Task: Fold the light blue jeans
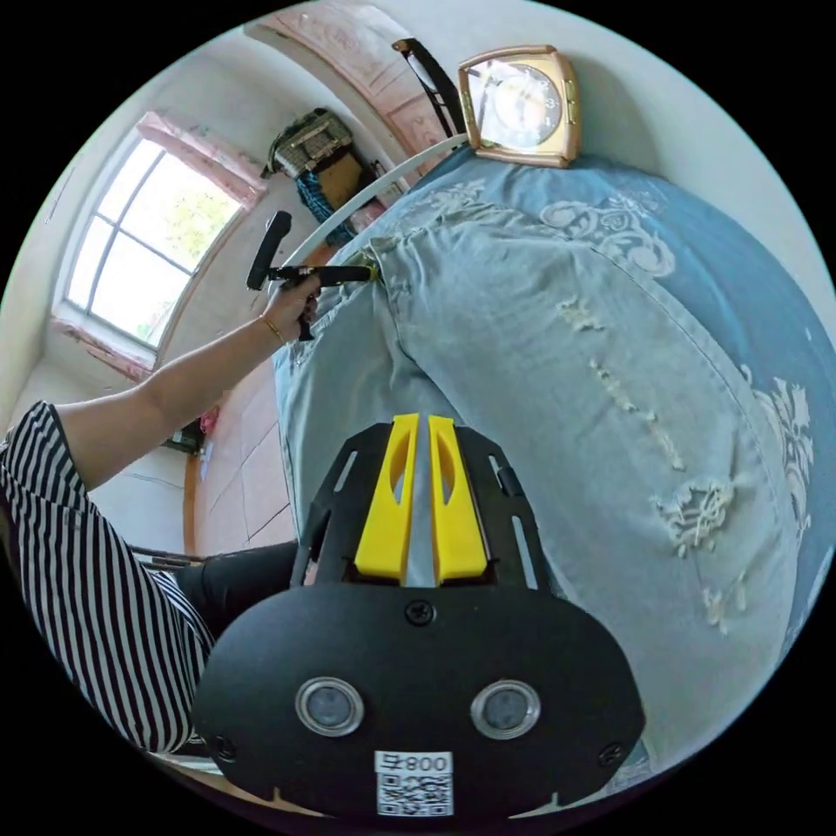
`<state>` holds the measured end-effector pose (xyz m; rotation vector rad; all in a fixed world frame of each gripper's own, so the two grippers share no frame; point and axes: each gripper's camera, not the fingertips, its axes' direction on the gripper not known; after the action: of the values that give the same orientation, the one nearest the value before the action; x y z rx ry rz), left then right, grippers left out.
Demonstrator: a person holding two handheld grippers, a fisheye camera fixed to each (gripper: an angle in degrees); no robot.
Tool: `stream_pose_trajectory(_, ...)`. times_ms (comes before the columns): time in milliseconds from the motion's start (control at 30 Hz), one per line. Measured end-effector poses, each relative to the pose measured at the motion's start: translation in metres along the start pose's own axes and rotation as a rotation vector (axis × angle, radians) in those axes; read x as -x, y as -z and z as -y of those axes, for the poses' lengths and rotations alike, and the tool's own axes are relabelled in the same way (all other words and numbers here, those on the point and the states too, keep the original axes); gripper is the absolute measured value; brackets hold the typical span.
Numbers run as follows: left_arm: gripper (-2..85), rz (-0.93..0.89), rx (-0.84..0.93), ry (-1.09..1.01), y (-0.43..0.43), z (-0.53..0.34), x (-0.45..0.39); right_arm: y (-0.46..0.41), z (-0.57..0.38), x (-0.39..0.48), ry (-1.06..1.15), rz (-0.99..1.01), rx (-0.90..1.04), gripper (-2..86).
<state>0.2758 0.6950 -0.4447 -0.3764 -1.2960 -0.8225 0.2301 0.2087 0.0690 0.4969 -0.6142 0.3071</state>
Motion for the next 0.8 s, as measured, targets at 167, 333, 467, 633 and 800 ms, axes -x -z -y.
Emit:
stream_pose_trajectory(167, 0.1, -0.025, -0.119, 0.049, 0.015, -0.018, 0.031, -0.064, 0.099, 0.029, 0.154, -0.047, -0.034, 7.5)
stream_pose_trajectory(333, 0.1, -0.096, -0.14, 0.078, 0.004, -0.022, 0.057, -0.151, 0.195, 0.06, 0.284, -0.049, -0.016, 8.8)
stream_pose_trajectory(467, 0.1, -0.102, -0.168, 0.072, 0.003, -0.029, 0.07, -0.211, 0.236, 0.073, 0.343, -0.148, 0.036, 8.7)
stream_pose_trajectory(633, 0.1, -0.049, -0.172, 0.041, 0.002, -0.035, 0.076, -0.27, 0.267, 0.069, 0.354, -0.256, 0.076, 5.5)
stream_pose_trajectory(800, 0.1, -0.082, -0.178, 0.033, 0.0, -0.042, 0.091, -0.265, 0.28, 0.042, 0.247, -0.06, -0.057, 2.6)
